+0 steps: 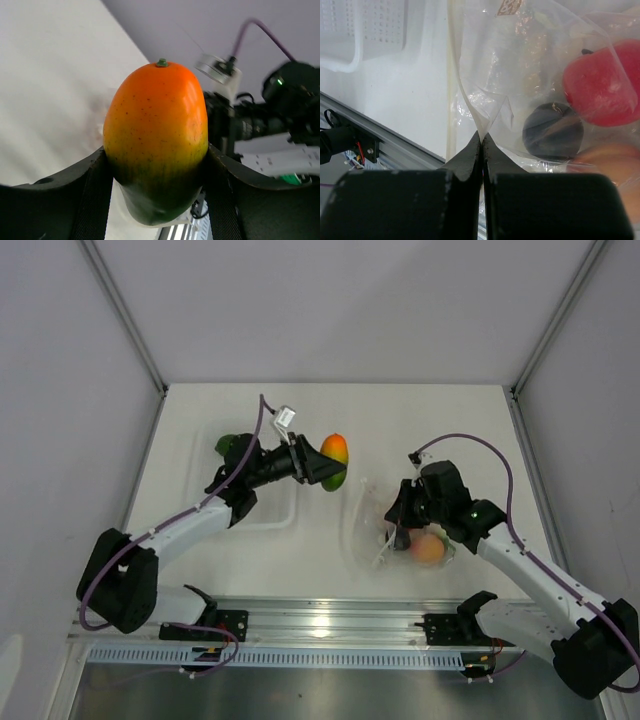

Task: Place the food in the zip-top bag and seal the zipper
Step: Pick up the fake fruit from the bin, then place the fake fruit in the zipper food storage bag, then pick up the fake fruit from the bin.

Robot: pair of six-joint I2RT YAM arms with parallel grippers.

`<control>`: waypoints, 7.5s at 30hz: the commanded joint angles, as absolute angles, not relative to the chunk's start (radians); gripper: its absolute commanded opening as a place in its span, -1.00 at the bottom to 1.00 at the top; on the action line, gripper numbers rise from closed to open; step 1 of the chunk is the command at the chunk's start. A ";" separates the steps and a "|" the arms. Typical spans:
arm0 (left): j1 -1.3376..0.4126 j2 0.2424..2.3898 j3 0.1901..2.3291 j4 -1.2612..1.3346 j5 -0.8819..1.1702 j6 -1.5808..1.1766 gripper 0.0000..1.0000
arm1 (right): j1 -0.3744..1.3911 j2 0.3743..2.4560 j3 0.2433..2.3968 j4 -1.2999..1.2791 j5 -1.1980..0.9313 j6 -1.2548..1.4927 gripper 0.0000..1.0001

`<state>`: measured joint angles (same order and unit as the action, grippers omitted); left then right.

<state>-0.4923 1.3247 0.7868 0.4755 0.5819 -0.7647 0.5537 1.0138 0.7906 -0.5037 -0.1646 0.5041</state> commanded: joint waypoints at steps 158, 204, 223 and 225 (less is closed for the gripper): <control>-0.078 2.209 1.945 -0.997 -0.351 -1.035 0.99 | 0.483 1.022 0.841 -0.482 -0.166 0.477 -1.00; -0.101 1.833 1.370 -0.638 -0.245 -0.968 -0.99 | 0.482 0.948 0.851 -0.537 -0.166 0.483 -1.00; -0.405 1.385 1.060 -0.296 -0.059 -0.671 -0.99 | 0.486 0.953 0.859 -0.517 -0.172 0.499 -1.00; -0.449 1.365 1.051 -0.246 -0.026 -0.643 -0.99 | 0.486 0.951 0.856 -0.514 -0.173 0.503 -1.00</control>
<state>-0.3824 1.4307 1.0664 -0.3889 -0.1169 -0.7567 0.4866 0.9646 0.8310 -0.5339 -0.1665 0.4969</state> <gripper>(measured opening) 0.808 0.003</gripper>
